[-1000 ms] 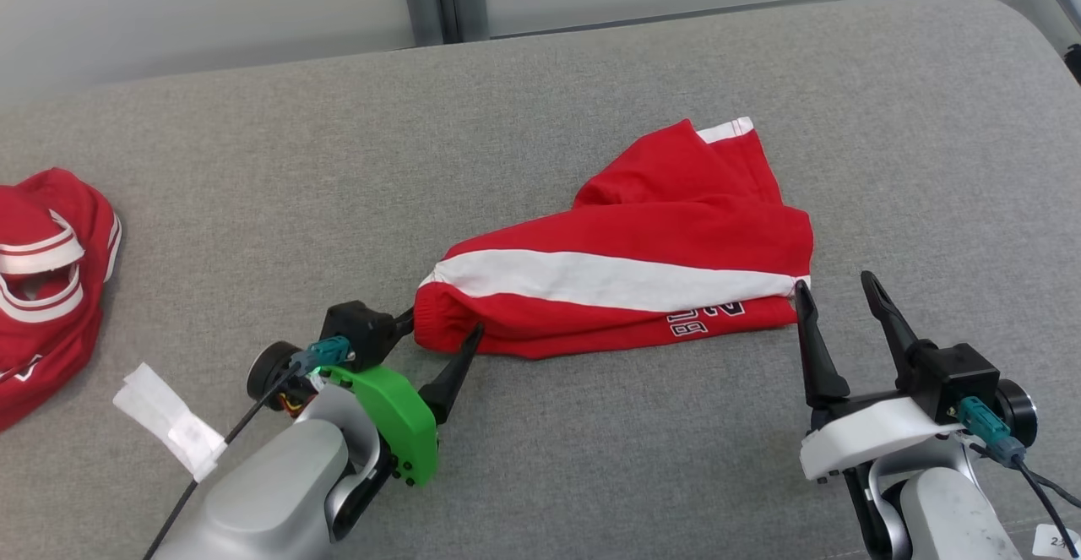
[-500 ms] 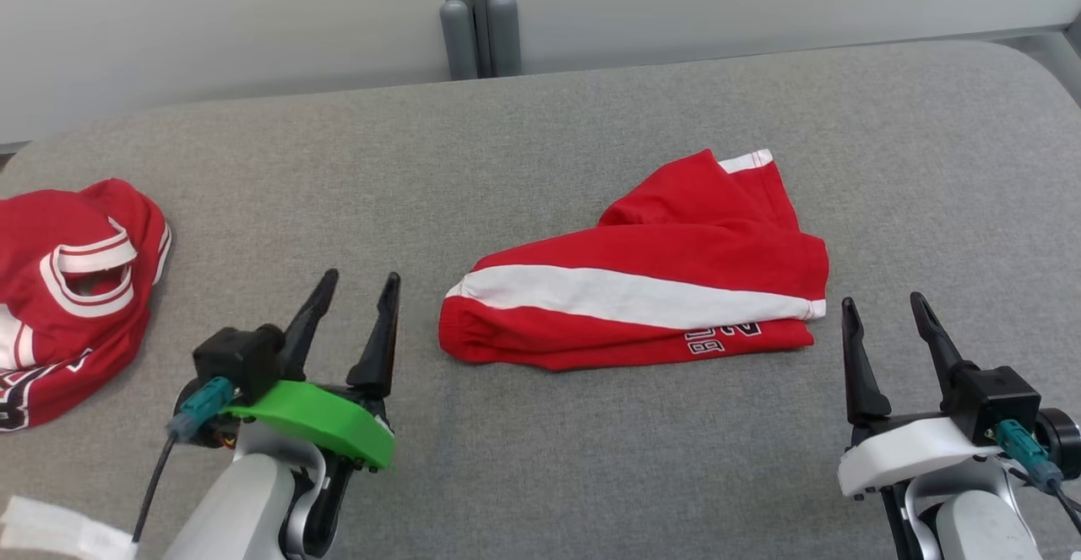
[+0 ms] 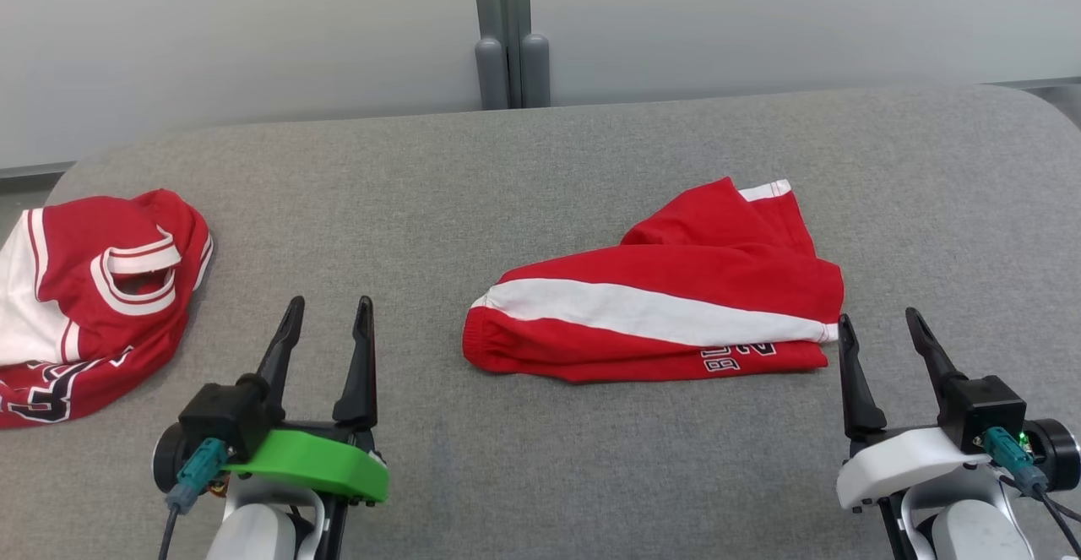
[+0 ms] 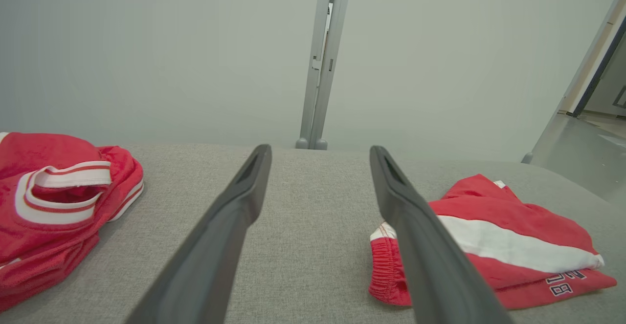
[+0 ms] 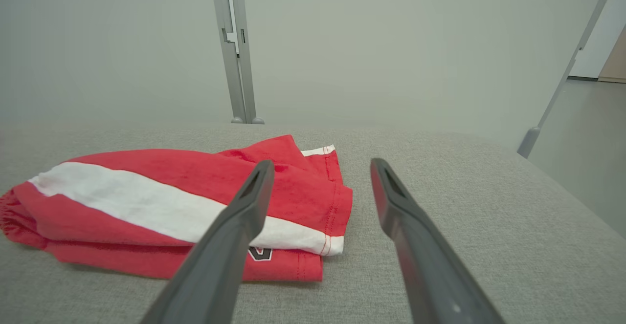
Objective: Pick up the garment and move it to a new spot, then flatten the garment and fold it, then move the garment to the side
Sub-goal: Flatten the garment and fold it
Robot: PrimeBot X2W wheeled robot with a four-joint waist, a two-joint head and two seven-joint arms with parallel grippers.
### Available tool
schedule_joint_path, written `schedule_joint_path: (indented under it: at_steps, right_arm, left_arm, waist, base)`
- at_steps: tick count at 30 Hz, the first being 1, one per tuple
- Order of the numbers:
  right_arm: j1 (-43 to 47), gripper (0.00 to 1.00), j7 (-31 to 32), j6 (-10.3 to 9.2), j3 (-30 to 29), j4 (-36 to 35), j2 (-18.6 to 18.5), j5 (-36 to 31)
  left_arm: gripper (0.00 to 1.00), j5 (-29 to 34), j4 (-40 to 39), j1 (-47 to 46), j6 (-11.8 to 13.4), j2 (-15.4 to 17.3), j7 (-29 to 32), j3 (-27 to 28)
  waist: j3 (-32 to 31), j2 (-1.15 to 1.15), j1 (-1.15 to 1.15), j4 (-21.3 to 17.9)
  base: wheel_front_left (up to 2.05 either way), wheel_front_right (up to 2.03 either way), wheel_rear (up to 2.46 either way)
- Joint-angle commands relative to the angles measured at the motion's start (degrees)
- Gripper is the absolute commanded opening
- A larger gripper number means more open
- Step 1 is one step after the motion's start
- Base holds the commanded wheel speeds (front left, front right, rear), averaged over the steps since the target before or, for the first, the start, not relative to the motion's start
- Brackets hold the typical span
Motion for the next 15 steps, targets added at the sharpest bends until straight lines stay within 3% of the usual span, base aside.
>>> schedule_joint_path:
  at_steps: [1,15]
  right_arm:
    - [0.34,1.0,-0.17,-0.1,0.05,0.8,-0.16,0.41]
    - [-0.98,1.0,-0.18,-0.1,0.29,3.45,-0.15,1.31]
  left_arm:
    - [1.0,0.52,0.79,0.97,-0.34,-0.16,-0.02,-0.14]
    - [1.0,-0.44,2.43,1.38,-0.43,0.42,-0.03,-1.28]
  waist:
    - [-0.35,0.0,0.0,-0.02]
    - [-0.93,0.0,0.0,-0.44]
  base:
    - [0.0,0.0,0.0]
    - [0.0,0.0,0.0]
